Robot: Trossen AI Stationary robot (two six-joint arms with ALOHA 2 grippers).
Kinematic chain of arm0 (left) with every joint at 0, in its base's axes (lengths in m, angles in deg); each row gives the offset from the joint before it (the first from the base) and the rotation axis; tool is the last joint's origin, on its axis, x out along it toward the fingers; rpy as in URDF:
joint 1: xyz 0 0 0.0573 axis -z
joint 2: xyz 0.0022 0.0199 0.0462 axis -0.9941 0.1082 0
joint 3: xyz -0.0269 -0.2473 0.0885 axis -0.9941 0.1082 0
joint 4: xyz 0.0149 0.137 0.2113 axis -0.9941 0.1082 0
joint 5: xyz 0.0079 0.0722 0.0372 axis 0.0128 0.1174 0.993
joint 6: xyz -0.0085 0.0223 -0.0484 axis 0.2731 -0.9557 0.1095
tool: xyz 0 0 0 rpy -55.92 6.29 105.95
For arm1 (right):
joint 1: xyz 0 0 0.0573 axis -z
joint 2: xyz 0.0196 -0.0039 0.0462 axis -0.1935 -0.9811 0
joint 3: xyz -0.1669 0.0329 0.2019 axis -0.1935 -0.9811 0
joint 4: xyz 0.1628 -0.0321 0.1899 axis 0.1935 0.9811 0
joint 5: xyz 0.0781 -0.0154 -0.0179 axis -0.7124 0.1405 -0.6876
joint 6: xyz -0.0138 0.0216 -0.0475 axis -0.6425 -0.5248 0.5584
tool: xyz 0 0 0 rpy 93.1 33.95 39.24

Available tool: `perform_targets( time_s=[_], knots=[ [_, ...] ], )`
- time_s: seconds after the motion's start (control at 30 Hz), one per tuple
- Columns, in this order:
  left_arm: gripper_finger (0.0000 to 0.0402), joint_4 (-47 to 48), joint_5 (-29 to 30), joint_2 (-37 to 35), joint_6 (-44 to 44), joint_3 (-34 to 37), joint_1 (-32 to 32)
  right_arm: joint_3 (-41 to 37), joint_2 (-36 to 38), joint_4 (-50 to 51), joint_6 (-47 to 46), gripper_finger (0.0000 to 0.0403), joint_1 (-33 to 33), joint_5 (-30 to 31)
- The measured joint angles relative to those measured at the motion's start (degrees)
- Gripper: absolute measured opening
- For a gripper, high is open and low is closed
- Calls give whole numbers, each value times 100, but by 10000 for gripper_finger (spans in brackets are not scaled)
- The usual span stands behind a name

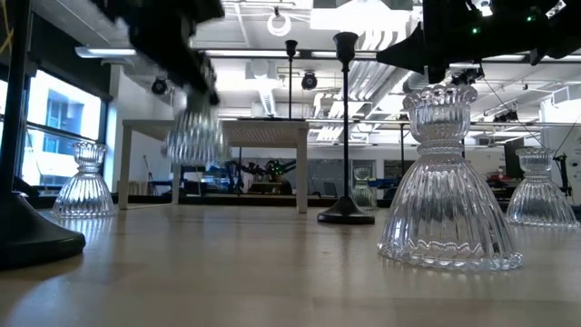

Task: Pick & Place candle stick holders
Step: Put the middle green candle holder on the shelf

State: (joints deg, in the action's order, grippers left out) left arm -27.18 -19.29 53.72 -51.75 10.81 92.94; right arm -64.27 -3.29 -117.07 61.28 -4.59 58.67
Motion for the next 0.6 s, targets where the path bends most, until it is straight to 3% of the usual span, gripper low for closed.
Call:
perform_targets(
  time_s=[0.3,0.47,0.6],
  knots=[
    [164,2233,909,-19,-33,-2412,-335,0,0,23,-12,1,0,-2],
    [165,2719,1014,-4,-275,-3350,-1316,0,0,48,-20,1,2,-2],
    [166,2728,679,256,-630,-3730,-2448,0,0,48,-20,1,2,-2]
  ],
)
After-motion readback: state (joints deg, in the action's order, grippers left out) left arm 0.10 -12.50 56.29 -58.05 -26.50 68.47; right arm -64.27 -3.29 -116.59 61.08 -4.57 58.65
